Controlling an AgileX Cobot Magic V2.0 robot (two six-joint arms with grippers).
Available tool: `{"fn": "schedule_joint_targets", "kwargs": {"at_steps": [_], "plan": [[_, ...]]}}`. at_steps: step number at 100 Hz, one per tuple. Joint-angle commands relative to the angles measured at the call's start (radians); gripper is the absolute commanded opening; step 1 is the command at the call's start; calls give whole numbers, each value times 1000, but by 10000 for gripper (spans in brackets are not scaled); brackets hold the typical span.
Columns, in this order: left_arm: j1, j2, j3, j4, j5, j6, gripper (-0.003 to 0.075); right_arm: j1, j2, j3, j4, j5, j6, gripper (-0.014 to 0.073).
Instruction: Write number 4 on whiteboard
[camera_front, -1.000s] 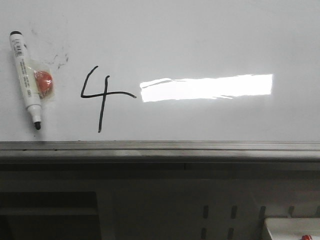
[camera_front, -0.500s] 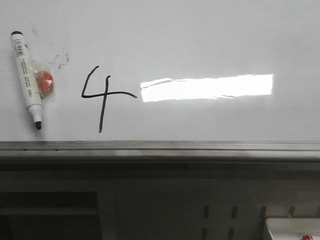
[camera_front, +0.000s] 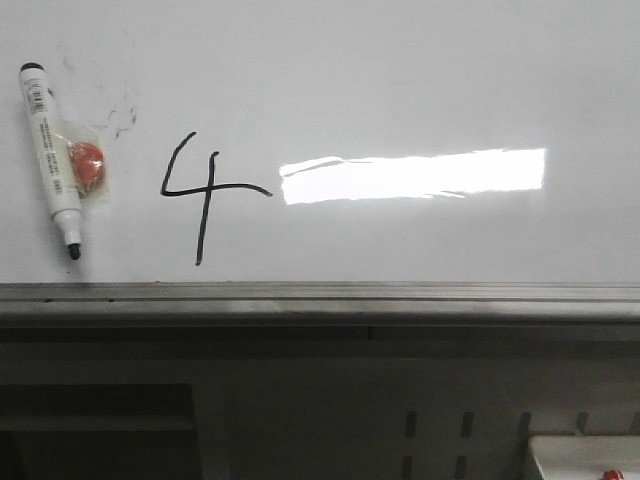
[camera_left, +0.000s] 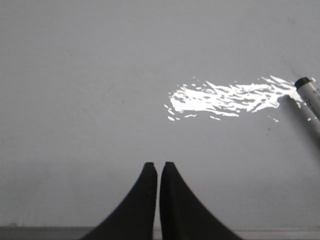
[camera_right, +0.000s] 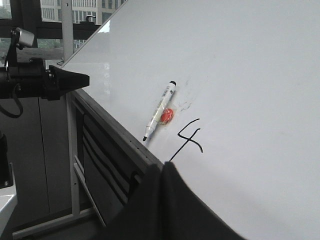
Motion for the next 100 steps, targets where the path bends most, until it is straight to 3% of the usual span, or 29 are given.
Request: {"fn": "schedule_joint_targets", "kwargs": {"at_steps": [1,16,100], "plan": [[0,-25,34,-7,14,0,-20,-6,10,-24,-12,-85,-8,-66],[0,-25,34,-7,156,1,-20,-6,10,-24,-12,-85,-8,-66],[0,-25,32,-15,152,1,-20,-6,10,-24,-22,-68,-8,-66]]}}
